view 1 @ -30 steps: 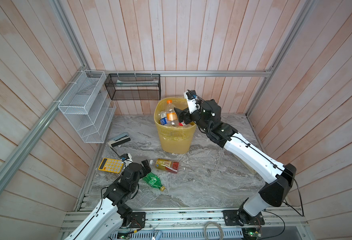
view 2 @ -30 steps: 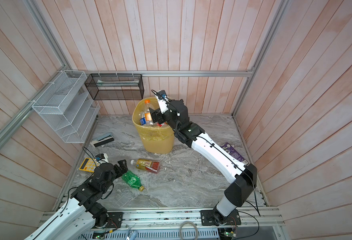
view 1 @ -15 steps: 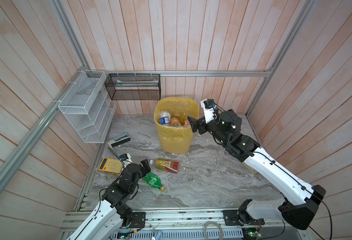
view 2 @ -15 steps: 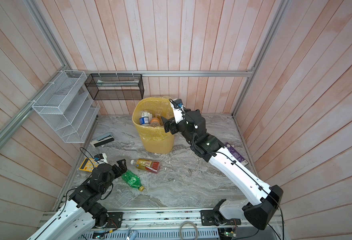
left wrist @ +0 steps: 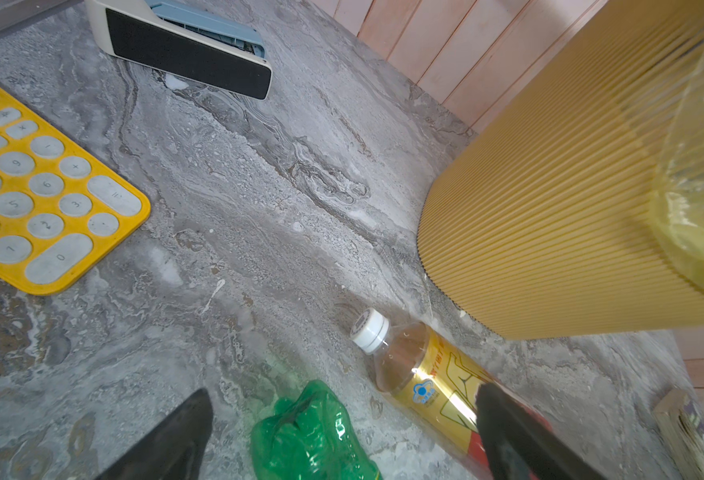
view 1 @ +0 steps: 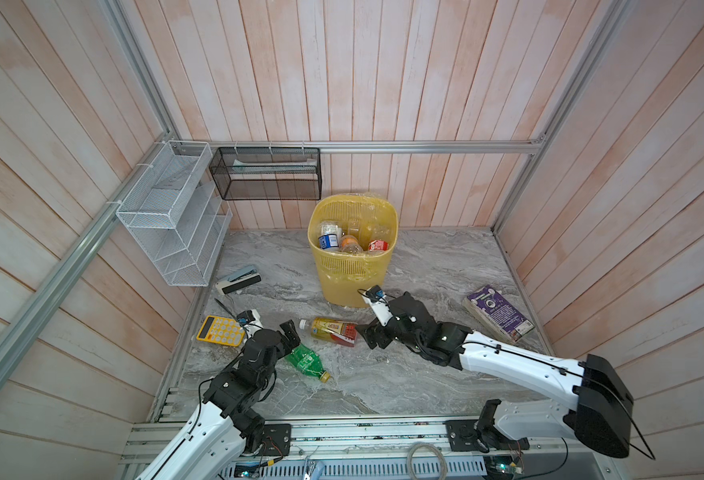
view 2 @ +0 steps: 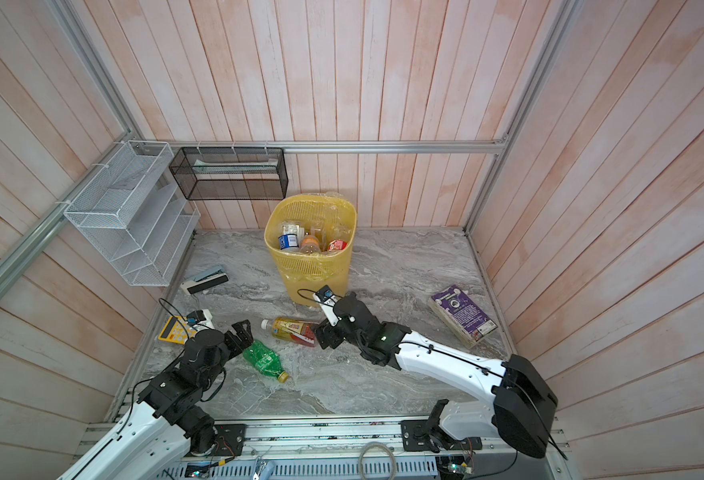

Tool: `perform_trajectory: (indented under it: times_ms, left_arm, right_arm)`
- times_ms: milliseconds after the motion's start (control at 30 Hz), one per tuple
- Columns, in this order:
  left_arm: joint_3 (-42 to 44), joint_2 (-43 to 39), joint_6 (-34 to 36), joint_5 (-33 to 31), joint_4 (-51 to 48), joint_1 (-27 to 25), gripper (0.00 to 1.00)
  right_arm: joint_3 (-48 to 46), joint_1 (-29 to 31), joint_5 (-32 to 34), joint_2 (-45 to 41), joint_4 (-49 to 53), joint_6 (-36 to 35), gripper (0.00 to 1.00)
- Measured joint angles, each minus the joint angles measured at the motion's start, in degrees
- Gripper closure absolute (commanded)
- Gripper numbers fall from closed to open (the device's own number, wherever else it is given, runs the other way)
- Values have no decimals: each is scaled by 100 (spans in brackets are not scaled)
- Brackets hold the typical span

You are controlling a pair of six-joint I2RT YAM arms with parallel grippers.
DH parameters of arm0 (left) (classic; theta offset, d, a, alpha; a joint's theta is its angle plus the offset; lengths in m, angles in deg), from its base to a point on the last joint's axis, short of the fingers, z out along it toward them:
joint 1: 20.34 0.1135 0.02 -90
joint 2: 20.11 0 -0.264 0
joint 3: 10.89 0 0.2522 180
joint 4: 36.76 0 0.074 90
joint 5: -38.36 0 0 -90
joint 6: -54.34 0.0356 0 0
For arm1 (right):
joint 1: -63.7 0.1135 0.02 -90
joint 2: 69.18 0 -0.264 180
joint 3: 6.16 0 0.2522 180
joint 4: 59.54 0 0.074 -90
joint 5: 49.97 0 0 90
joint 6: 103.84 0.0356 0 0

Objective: Throw the plastic bottles in the bin
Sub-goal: 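Move the right gripper down to the red-yellow drink bottle, then close the right gripper on the red-yellow bottle and lift it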

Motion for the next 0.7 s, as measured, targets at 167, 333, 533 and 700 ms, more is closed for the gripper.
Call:
perform_trajectory:
  times_ms: [167,333,533,700]
  left_arm:
    - [0,0,-103,-2,-90,0,0]
    - [0,-46,-164,-7,-166,0,0]
    - [0,-164,-175,-9,-280,0,0]
    - [0,-249,-177,-72,-411,0,0]
  right_arm:
    - [741,186,-144,1233,101,-308,12]
    - [1685,190,-317,2155,415,-734,11]
    - [2509,190,-531,2933,885,-1117,12]
    - [2861,190,-667,3421,1255,-1325,15]
